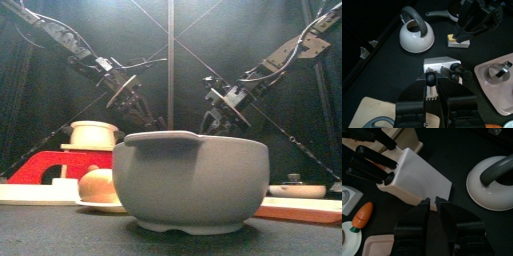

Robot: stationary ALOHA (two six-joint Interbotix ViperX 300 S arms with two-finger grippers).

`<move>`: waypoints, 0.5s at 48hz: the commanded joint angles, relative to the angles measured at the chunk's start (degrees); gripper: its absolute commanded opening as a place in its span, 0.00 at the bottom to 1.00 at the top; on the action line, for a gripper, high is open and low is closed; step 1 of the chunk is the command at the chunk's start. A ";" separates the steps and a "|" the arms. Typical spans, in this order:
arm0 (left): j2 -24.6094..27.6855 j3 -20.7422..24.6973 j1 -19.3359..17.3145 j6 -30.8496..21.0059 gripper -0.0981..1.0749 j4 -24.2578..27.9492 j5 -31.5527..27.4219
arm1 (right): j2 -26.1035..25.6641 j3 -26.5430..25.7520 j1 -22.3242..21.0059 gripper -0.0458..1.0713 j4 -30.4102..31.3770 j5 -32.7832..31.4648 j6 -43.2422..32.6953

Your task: Pull out cleaver

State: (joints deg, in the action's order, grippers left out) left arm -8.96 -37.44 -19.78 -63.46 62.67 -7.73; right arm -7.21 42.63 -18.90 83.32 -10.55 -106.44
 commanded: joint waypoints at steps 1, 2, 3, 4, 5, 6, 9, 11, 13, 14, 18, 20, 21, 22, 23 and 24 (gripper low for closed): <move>-0.88 1.05 0.18 -0.09 0.46 0.09 -0.09 | -0.79 -0.97 -0.09 0.58 0.00 0.09 0.09; -0.97 1.14 0.26 -0.09 0.46 0.09 -0.09 | -0.79 -0.88 -0.09 0.58 0.00 0.09 0.09; -1.05 1.14 0.35 -0.09 0.46 0.09 -0.09 | -0.70 -0.88 -0.09 0.58 0.09 0.09 0.18; -1.23 1.14 0.44 -0.09 0.46 0.09 -0.18 | -0.79 -0.88 -0.09 0.58 0.00 0.09 0.18; -1.41 1.14 0.62 -0.09 0.46 0.00 -0.26 | -0.79 -0.88 0.00 0.58 0.09 0.09 0.18; -1.67 1.14 0.70 -0.09 0.46 0.00 -0.35 | -0.79 -0.88 0.09 0.58 0.09 0.09 0.18; -2.55 1.05 1.32 -0.09 0.46 0.09 -0.79 | -0.79 -0.97 0.09 0.58 0.09 0.09 0.18; -3.08 1.05 1.76 0.00 0.46 0.09 -1.32 | -0.79 -0.97 0.09 0.58 0.00 0.09 0.18; -3.52 0.97 2.20 0.00 0.46 0.00 -1.93 | -0.79 -0.97 0.18 0.58 0.00 0.09 0.26; -3.78 0.97 2.37 0.00 0.46 0.00 -2.20 | -0.70 -0.97 0.18 0.58 0.00 0.09 0.18; -4.83 0.62 3.34 0.00 0.46 0.09 -3.87 | -0.79 -0.79 0.18 0.58 0.00 0.09 0.18; -5.45 0.35 3.87 0.00 0.46 0.09 -4.57 | -0.79 -0.88 0.09 0.58 0.00 0.09 0.18; -5.80 0.18 4.04 0.00 0.46 0.00 -5.01 | -0.79 -0.88 0.18 0.58 0.00 0.09 0.18; -6.15 0.09 4.39 0.00 0.46 0.00 -5.36 | -0.79 -0.88 0.18 0.58 0.00 0.09 0.18; -6.42 -0.09 4.75 0.00 0.46 0.09 -5.62 | -0.79 -0.88 0.18 0.58 0.09 0.09 0.18; -7.03 -0.26 5.19 0.00 0.46 0.00 -6.15 | -0.79 -0.88 0.18 0.58 0.00 0.09 0.18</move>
State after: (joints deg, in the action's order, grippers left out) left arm -13.80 -38.06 -15.73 -63.46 62.58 -12.83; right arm -7.21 42.54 -18.72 83.32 -10.55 -106.26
